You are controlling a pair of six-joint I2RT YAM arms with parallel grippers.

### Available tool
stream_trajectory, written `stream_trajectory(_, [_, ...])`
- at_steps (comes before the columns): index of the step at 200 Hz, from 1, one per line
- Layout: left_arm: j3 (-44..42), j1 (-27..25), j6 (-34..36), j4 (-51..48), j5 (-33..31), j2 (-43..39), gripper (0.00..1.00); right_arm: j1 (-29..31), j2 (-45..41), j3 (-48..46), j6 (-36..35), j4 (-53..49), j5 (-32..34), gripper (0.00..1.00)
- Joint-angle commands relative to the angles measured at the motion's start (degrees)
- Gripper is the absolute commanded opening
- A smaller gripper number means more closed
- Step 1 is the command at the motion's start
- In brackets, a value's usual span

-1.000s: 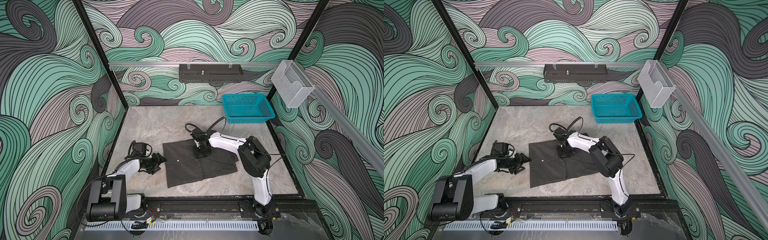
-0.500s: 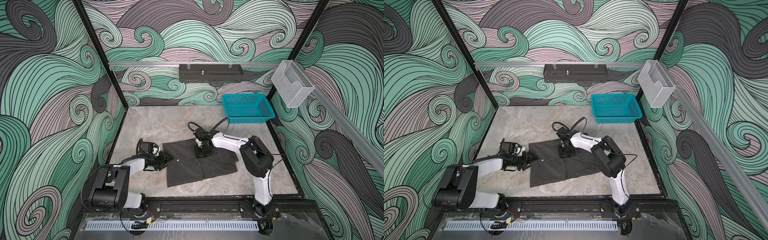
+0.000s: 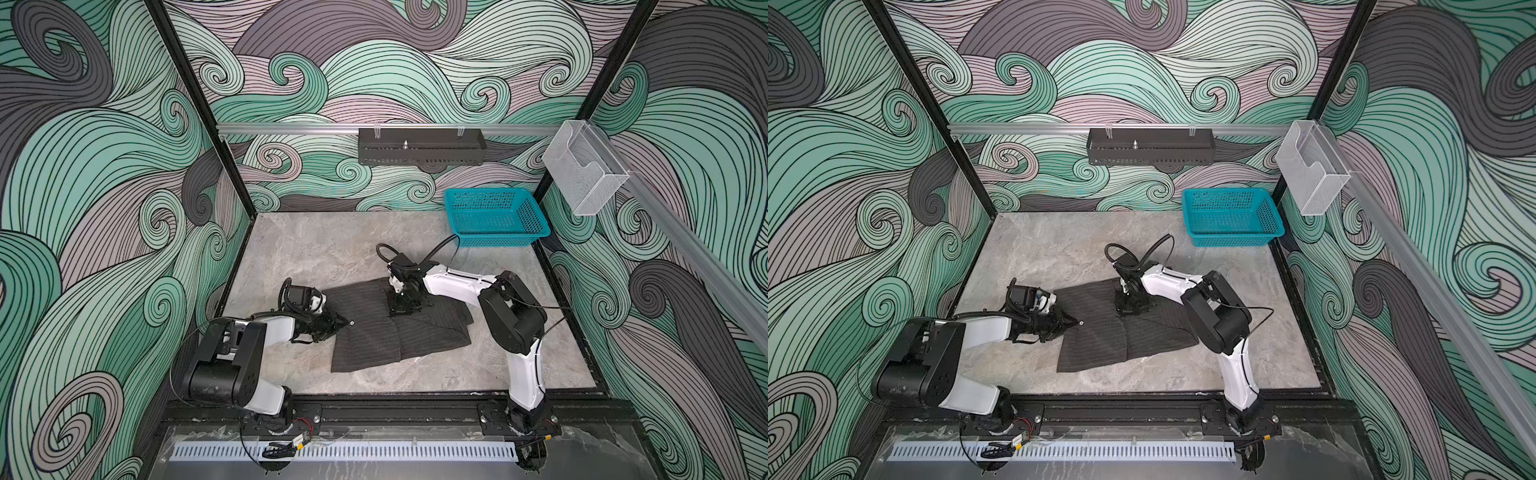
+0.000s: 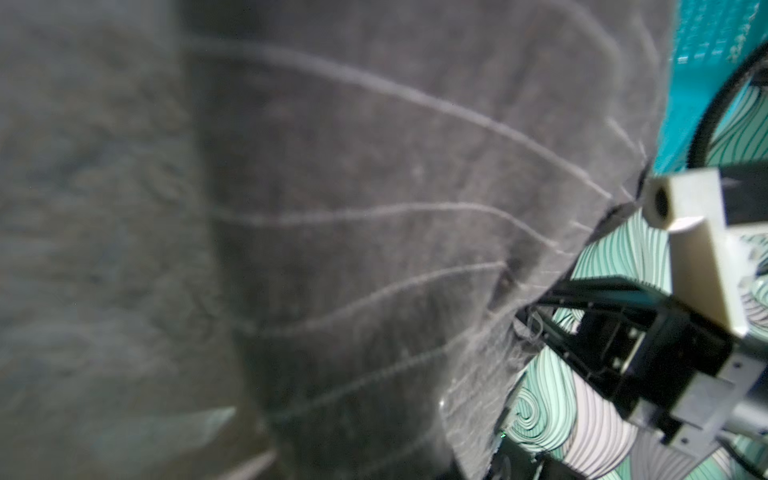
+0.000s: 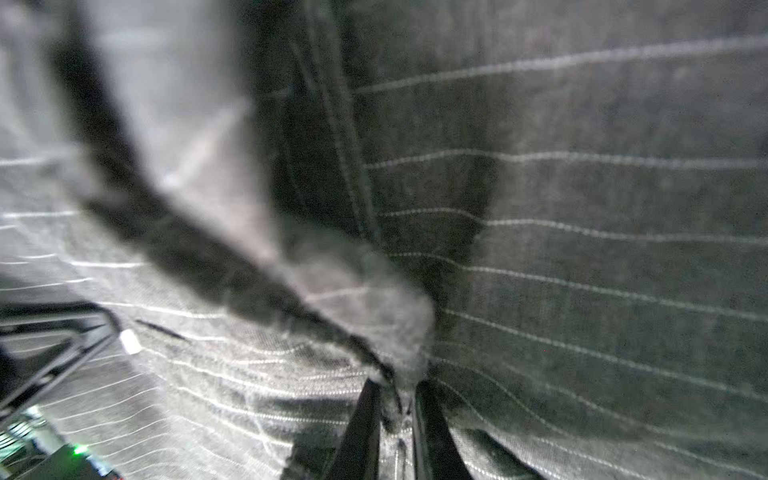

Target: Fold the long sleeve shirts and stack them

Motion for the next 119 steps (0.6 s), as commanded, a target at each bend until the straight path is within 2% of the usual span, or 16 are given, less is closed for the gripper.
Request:
stream_trajectory(1, [-2.43,-0.77,0.84,-11.43,-9.25,-1.74,0.00,0.83,2.21,-4.03,2.53,0.15,-3.27,0.17])
stream_trajectory(42, [2.52,-0.79,1.88,-25.76,-15.61,-15.01,0.00,1.44,-2.92,-6.34,6.53,4.54,-4.24,0.19])
stream_trajectory(93, [11.03,-2.21,2.94,-37.83,-12.80,-17.96,0.00,3.99,-4.43,-8.35,11.79,9.32,-3.63,0.19])
stream_trajectory(119, [14.10,-5.26,-0.67,-39.96,-10.78,-20.55,0.00,5.64,-4.25,-10.54,16.73,15.10,-2.37,0.14])
